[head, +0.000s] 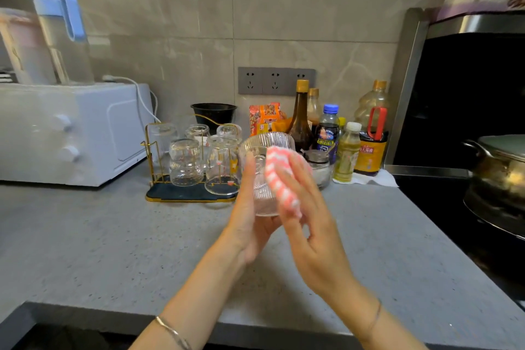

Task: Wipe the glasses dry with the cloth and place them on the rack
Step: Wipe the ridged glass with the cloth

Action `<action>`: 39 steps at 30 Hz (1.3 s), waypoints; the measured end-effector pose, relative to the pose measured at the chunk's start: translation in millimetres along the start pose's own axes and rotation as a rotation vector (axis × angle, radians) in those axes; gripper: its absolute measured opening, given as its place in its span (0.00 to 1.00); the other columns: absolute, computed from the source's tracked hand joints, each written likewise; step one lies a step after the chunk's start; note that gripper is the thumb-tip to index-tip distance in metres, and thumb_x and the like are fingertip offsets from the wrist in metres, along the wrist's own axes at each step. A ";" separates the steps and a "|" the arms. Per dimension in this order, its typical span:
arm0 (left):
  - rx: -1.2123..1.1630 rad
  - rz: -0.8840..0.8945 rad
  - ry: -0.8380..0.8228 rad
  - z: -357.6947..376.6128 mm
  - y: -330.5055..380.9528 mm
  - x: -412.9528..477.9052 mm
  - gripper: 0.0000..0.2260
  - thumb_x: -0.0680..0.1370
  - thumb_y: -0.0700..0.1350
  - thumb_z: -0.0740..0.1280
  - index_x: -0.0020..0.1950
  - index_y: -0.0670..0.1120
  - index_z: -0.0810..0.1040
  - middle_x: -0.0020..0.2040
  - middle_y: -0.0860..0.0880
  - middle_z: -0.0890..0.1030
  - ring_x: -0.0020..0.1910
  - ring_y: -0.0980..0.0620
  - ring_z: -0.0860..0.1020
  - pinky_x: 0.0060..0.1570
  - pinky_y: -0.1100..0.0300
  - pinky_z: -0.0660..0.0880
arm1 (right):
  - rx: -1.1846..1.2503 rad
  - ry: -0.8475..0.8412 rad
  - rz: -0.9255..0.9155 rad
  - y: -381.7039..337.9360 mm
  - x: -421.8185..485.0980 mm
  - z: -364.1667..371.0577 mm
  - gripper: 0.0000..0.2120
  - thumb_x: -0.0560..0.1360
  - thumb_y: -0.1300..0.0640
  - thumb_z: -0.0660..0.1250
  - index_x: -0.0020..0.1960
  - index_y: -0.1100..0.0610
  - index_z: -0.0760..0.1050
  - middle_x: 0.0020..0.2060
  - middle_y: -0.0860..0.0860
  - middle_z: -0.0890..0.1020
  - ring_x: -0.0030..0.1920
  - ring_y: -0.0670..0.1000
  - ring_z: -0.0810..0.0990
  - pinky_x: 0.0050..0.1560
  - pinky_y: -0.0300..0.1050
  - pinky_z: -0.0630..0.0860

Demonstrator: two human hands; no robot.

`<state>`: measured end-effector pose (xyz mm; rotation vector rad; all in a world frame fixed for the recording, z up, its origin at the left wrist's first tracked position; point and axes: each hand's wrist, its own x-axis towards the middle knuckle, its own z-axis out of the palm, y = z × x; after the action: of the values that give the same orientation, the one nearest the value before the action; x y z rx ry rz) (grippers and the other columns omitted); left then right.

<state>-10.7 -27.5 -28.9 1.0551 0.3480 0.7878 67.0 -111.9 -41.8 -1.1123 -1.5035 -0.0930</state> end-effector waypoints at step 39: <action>0.001 0.065 -0.109 13.8 14.0 -24.7 0.30 0.77 0.67 0.54 0.68 0.49 0.75 0.61 0.43 0.81 0.60 0.43 0.80 0.60 0.45 0.75 | 0.044 -0.024 0.024 -13.4 47.1 -17.8 0.21 0.81 0.47 0.49 0.68 0.24 0.54 0.77 0.41 0.51 0.78 0.45 0.44 0.76 0.60 0.49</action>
<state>-25.0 -50.5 -12.8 1.1096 0.2221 0.7852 78.6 -103.2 8.2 -1.0997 -1.5064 -0.0303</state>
